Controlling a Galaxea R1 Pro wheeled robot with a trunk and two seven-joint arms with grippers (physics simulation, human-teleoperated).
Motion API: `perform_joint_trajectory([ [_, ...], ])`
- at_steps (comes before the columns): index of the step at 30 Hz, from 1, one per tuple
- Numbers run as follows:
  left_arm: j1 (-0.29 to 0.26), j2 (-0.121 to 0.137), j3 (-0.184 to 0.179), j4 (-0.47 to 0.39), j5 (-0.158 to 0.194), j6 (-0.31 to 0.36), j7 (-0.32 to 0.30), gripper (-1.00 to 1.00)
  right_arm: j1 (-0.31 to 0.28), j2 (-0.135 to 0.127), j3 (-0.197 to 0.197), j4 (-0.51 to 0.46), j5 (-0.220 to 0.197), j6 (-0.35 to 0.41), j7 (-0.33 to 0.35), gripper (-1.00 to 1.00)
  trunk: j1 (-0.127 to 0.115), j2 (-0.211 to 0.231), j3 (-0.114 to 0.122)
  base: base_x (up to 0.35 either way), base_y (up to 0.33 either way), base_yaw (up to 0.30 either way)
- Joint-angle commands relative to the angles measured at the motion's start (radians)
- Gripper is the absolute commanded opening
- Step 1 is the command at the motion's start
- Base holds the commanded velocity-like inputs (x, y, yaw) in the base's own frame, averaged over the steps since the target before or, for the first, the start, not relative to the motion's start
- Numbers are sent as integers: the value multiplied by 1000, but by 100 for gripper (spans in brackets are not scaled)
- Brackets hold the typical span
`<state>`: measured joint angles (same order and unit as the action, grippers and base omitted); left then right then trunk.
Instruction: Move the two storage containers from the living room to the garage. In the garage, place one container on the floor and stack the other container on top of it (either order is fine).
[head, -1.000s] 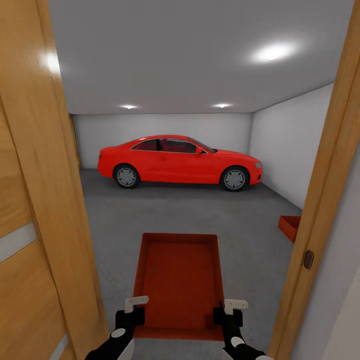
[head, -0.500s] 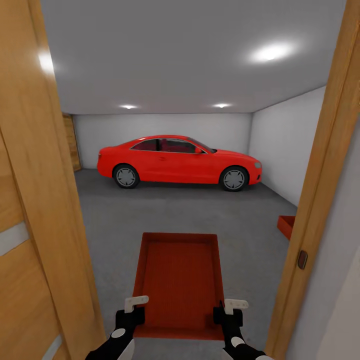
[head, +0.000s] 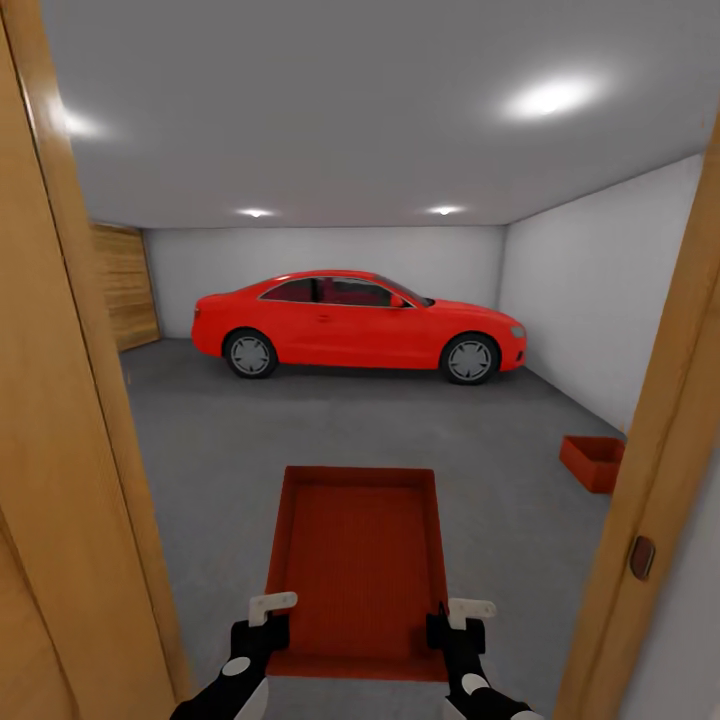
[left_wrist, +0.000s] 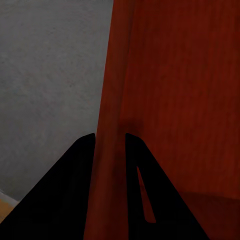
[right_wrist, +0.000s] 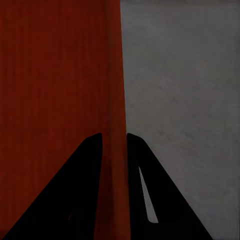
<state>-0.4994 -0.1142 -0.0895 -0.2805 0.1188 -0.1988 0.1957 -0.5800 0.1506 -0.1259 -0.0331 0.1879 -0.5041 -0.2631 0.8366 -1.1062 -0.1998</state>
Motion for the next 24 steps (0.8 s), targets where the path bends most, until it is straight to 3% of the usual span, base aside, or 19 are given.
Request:
perform_joint_trajectory([
  [1,-1,1,-12,4,23,2,5,-100,-1,-3,22,-2,-8,-74,-1,-100,1,-1,-1,319,0,0],
  [24,-1,2,-12,4,24,6,5,-100,-1,-3,22,-2,-9,-74,-1,-100,1,-1,-1,321,0,0],
])
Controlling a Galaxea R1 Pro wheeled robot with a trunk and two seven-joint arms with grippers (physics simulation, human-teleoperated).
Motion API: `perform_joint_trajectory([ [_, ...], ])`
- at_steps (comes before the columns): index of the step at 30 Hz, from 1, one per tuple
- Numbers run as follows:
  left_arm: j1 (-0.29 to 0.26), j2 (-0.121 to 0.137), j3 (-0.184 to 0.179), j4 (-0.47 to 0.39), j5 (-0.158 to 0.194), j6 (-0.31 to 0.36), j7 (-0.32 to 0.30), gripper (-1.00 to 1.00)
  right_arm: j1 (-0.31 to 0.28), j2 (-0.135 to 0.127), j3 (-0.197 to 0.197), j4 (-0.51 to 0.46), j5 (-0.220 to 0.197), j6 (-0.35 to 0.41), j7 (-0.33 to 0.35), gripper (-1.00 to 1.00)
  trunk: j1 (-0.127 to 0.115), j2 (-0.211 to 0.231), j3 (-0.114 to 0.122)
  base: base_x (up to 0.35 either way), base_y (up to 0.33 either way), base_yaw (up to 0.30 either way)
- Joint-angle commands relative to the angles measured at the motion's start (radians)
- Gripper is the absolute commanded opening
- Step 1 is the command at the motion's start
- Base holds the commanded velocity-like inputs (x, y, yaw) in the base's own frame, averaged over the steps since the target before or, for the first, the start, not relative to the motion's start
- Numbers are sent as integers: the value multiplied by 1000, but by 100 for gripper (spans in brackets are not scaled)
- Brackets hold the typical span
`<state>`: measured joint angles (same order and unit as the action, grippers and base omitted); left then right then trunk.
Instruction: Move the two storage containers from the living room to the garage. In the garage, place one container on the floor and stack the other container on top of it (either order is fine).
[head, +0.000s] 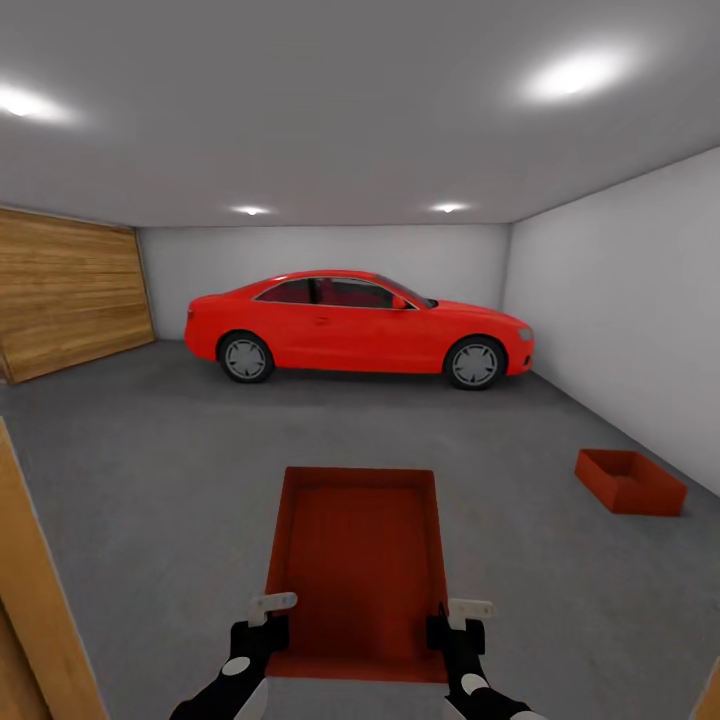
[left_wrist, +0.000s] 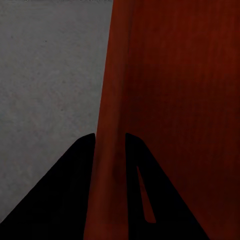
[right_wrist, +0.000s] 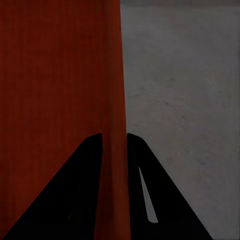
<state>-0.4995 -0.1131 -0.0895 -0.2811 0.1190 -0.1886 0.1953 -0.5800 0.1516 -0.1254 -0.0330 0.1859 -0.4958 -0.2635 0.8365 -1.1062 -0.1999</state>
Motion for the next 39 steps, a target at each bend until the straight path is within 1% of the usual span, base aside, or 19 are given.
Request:
perform_joint_trajectory([
  [1,0,1,-12,5,24,-4,6,-100,-1,-4,21,-2,-7,-83,0,-100,1,-1,-1,321,0,0],
  [13,-1,1,-12,5,24,-3,6,-100,-1,-4,21,-2,-7,-83,0,-100,1,-1,-1,321,0,-129],
  [39,-1,1,-12,5,24,-2,6,-100,-1,-4,22,-2,-6,-81,0,-100,1,-1,-1,321,0,-4],
])
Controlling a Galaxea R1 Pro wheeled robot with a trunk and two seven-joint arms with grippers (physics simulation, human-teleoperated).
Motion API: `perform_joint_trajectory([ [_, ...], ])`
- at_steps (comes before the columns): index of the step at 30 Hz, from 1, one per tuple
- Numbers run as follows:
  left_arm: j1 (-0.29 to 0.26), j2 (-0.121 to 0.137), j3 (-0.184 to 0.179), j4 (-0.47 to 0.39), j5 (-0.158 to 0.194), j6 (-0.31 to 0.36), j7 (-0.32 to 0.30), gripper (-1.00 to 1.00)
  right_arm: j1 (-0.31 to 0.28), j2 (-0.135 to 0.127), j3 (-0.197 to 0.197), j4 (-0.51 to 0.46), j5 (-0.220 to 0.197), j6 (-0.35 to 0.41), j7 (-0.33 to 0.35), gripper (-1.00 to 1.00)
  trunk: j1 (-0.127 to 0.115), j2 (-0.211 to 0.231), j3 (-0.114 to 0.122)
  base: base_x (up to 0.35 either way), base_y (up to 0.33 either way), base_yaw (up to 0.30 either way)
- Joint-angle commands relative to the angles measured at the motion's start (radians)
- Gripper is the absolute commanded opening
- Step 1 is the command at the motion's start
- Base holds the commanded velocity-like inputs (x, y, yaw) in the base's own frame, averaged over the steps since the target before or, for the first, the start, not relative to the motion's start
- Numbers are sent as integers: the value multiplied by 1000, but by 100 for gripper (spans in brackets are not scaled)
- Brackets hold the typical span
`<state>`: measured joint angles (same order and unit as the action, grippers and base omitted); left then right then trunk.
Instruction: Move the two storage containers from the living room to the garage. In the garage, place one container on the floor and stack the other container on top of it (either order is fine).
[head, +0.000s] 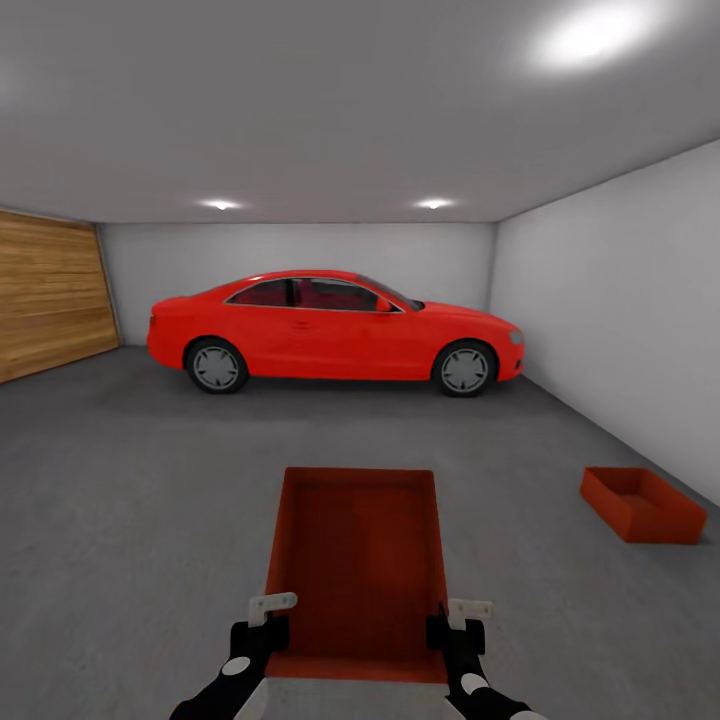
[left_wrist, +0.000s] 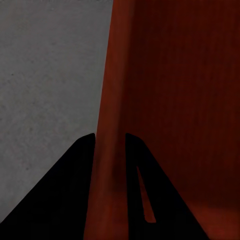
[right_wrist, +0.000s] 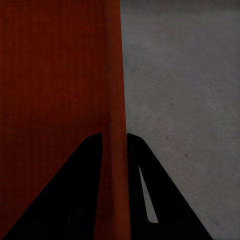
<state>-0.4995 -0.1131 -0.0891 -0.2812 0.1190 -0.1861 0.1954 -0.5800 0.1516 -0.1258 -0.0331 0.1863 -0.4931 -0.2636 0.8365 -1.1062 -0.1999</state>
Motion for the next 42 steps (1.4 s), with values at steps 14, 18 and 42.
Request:
perform_joint_trajectory([
  [14,-1,1,-11,5,24,-1,6,-100,-1,-4,22,-2,-7,-84,0,-100,1,-1,-1,321,0,0],
  [18,-1,1,-11,5,24,-1,6,-100,-1,-4,22,-2,-7,-84,0,-100,1,-1,-1,321,0,0],
  [42,-1,1,-11,5,24,-1,6,-100,-1,-4,22,-2,-10,-83,-1,-100,1,-1,-1,321,0,0],
])
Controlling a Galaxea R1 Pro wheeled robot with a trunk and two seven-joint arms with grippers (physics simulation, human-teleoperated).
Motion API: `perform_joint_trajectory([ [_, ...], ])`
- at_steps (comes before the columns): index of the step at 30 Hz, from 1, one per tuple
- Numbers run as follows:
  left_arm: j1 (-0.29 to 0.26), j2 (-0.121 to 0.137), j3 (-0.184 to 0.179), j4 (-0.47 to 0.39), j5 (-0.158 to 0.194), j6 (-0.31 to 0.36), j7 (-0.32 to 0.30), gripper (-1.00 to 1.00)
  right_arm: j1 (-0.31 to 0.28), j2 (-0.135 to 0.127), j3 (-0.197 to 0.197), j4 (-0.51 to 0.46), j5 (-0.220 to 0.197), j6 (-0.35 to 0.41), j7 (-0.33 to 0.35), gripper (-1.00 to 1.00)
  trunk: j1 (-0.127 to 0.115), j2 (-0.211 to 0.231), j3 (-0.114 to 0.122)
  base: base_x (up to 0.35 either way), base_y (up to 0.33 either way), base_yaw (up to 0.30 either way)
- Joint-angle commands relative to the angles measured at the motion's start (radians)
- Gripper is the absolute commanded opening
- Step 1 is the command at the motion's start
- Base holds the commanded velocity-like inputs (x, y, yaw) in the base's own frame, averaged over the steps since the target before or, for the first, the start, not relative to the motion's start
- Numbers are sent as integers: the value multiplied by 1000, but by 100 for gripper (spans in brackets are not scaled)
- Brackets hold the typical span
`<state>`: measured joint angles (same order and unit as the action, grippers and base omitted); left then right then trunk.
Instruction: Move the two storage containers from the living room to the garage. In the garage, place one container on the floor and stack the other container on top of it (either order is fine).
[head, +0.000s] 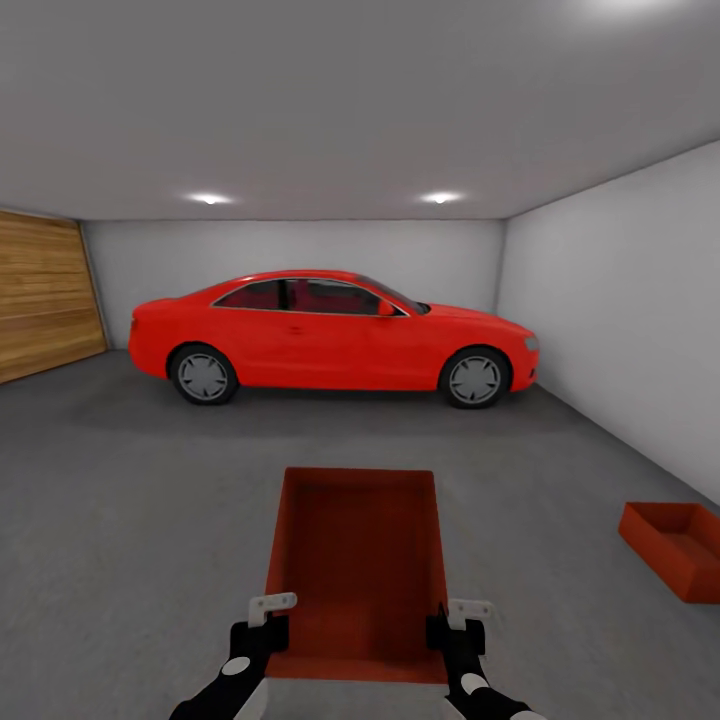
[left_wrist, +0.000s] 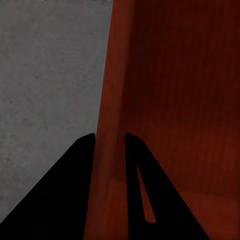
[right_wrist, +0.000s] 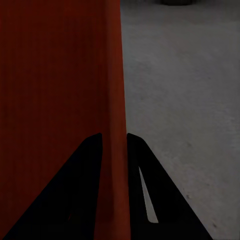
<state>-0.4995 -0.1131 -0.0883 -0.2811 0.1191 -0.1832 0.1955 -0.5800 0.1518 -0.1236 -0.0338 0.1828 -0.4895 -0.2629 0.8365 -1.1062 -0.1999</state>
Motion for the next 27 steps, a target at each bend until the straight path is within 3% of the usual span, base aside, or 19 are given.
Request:
perform_joint_trajectory([
  [1,-1,1,-11,5,24,-4,5,-100,-1,-5,20,-1,-6,-86,-2,-100,1,-1,-1,321,0,0],
  [14,-1,1,-11,5,24,-3,5,-100,-1,-5,21,-1,-3,-89,-2,-100,1,-1,-1,321,0,-8],
  [27,-1,1,-11,5,25,-3,5,-100,-1,-5,19,-1,-6,-89,-2,-100,1,-1,-1,321,0,-229],
])
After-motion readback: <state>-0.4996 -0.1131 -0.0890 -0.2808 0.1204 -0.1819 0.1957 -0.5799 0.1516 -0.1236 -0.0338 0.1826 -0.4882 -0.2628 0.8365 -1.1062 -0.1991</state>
